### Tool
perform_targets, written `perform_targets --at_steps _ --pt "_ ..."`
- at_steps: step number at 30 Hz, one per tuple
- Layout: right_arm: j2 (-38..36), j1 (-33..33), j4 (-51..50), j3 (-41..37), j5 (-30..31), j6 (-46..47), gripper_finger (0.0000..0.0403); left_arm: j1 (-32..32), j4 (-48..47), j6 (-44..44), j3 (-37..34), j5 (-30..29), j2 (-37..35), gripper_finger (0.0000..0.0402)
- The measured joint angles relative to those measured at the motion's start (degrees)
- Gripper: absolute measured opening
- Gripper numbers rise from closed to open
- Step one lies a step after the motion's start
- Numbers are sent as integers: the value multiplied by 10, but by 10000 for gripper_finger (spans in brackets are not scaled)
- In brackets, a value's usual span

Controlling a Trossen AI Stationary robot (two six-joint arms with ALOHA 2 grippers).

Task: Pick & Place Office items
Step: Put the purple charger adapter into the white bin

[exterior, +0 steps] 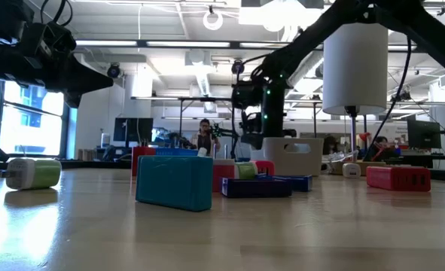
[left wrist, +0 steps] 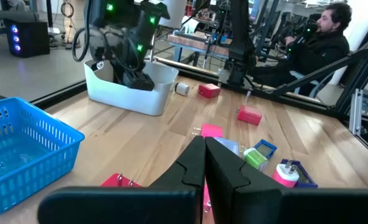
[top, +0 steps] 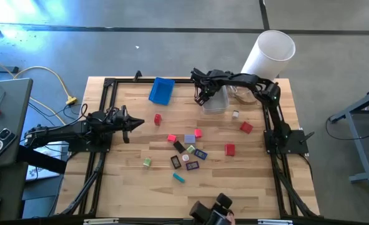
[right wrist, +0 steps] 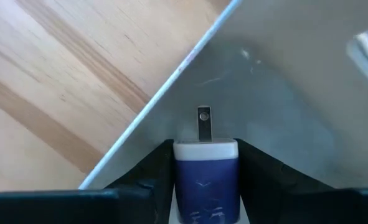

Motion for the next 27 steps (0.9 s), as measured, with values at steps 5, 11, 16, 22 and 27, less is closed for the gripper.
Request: perform_targets --at_steps 5,11,16,22,27 --pt "-25 1 0 1 0 -5 139 0 0 -10 0 0 0 2" --pt "-31 1 -1 1 0 -2 139 0 0 -11 0 0 0 2" --pt "-31 1 -3 1 0 -9 139 0 0 -13 0 0 0 2" --pt "-29 -2 1 1 2 1 139 0 0 -15 0 0 0 2" --pt "-29 -3 -3 1 3 3 139 0 0 -16 0 0 0 2"
